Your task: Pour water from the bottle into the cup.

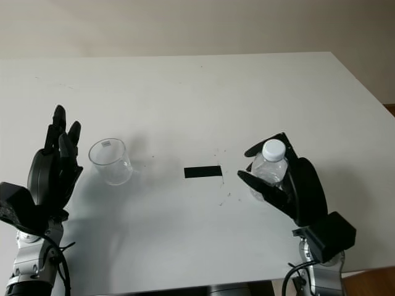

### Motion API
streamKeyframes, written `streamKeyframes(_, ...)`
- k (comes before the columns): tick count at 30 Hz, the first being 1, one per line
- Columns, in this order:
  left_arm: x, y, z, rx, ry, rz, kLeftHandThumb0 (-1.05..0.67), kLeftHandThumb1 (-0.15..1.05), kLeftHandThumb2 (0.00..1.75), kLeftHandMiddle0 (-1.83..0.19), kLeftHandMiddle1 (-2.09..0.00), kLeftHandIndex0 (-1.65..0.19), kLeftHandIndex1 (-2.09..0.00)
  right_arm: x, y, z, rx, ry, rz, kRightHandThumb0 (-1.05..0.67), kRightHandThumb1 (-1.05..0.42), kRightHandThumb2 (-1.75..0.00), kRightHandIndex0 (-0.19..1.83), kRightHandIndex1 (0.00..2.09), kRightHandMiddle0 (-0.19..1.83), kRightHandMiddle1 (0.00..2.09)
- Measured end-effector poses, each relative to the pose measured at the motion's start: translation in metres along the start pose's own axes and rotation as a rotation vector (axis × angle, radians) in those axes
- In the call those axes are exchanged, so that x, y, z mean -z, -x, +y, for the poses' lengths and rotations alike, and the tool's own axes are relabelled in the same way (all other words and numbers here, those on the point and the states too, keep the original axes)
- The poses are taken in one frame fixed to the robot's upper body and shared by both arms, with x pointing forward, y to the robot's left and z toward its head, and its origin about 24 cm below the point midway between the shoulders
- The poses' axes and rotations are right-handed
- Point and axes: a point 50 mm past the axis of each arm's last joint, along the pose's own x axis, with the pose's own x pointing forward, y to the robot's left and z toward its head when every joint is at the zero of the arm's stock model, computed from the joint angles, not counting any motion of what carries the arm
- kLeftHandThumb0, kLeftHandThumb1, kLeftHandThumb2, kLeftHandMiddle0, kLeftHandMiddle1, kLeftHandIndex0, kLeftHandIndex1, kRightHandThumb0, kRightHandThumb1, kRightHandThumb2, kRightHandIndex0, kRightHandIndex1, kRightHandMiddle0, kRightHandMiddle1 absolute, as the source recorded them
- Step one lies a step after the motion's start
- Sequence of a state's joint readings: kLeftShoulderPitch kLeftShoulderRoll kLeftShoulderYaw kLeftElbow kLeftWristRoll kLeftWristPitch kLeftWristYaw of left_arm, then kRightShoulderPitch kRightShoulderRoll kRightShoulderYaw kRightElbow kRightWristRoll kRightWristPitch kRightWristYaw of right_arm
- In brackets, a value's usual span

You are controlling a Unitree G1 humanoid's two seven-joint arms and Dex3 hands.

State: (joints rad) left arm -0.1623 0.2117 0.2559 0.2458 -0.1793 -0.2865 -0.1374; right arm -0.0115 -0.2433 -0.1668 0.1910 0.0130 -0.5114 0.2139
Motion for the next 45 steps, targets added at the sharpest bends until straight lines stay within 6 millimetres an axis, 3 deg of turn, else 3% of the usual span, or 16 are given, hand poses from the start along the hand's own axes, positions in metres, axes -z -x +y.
streamKeyframes(6, 0.001, 0.002, 0.0, 0.005, -0.001, 0.005, -0.84, 1.05, 0.73, 0.19, -0.3, 0.11, 0.0, 0.0, -0.015, 0.01, 0.025, 0.038, 0.005, -0.29, -1.05, -0.29, 0.07, 2.09, -0.08, 2.09)
streamKeyframes(14, 0.002, 0.003, -0.001, 0.008, -0.012, 0.011, -0.83, 1.05, 0.73, 0.19, -0.29, 0.11, 0.0, -0.005, -0.074, 0.036, -0.069, 0.021, 0.011, -0.25, -1.05, -0.28, 0.12, 2.09, 0.01, 2.09)
streamKeyframes(18, 0.003, 0.003, -0.001, 0.008, -0.011, 0.011, -0.84, 1.05, 0.73, 0.19, -0.29, 0.11, 0.0, -0.02, -0.115, 0.048, -0.092, 0.053, 0.004, -0.21, -1.05, -0.21, 0.36, 2.09, 0.27, 2.09)
streamKeyframes(21, 0.003, 0.003, -0.002, 0.012, -0.011, 0.011, -0.85, 1.05, 0.74, 0.19, -0.29, 0.11, 0.0, -0.039, -0.144, 0.056, -0.123, 0.096, -0.014, -0.17, -1.05, -0.18, 0.66, 2.09, 0.46, 2.09)
streamKeyframes(25, 0.003, 0.003, -0.002, 0.006, -0.009, 0.012, -0.86, 1.05, 0.73, 0.19, -0.31, 0.1, 0.0, -0.058, -0.17, 0.07, -0.176, 0.145, -0.039, -0.14, -1.05, -0.18, 0.98, 2.09, 0.73, 2.09)
streamKeyframes(29, 0.003, 0.003, -0.003, 0.002, -0.005, 0.01, -0.87, 1.05, 0.73, 0.19, -0.33, 0.09, 0.0, -0.063, -0.183, 0.086, -0.236, 0.214, -0.026, -0.14, -1.05, -0.15, 1.06, 2.09, 0.86, 2.09)
streamKeyframes(35, 0.002, 0.003, -0.003, -0.007, -0.01, 0.005, -0.88, 1.05, 0.74, 0.19, -0.35, 0.09, 0.0, -0.066, -0.194, 0.102, -0.288, 0.385, -0.011, -0.13, -1.05, -0.13, 1.08, 2.09, 0.89, 2.09)
streamKeyframes(41, 0.001, 0.002, -0.004, -0.009, -0.008, 0.01, -0.89, 1.05, 0.74, 0.19, -0.34, 0.1, 0.0, -0.074, -0.199, 0.113, -0.316, 0.58, -0.087, -0.1, -1.02, -0.1, 0.92, 2.09, 0.53, 2.09)
streamKeyframes(45, 0.001, 0.002, -0.005, -0.01, -0.007, 0.012, -0.89, 1.05, 0.75, 0.19, -0.35, 0.09, 0.0, -0.081, -0.199, 0.118, -0.315, 0.693, -0.178, -0.13, -1.02, -0.09, 0.92, 2.09, 0.51, 2.09)
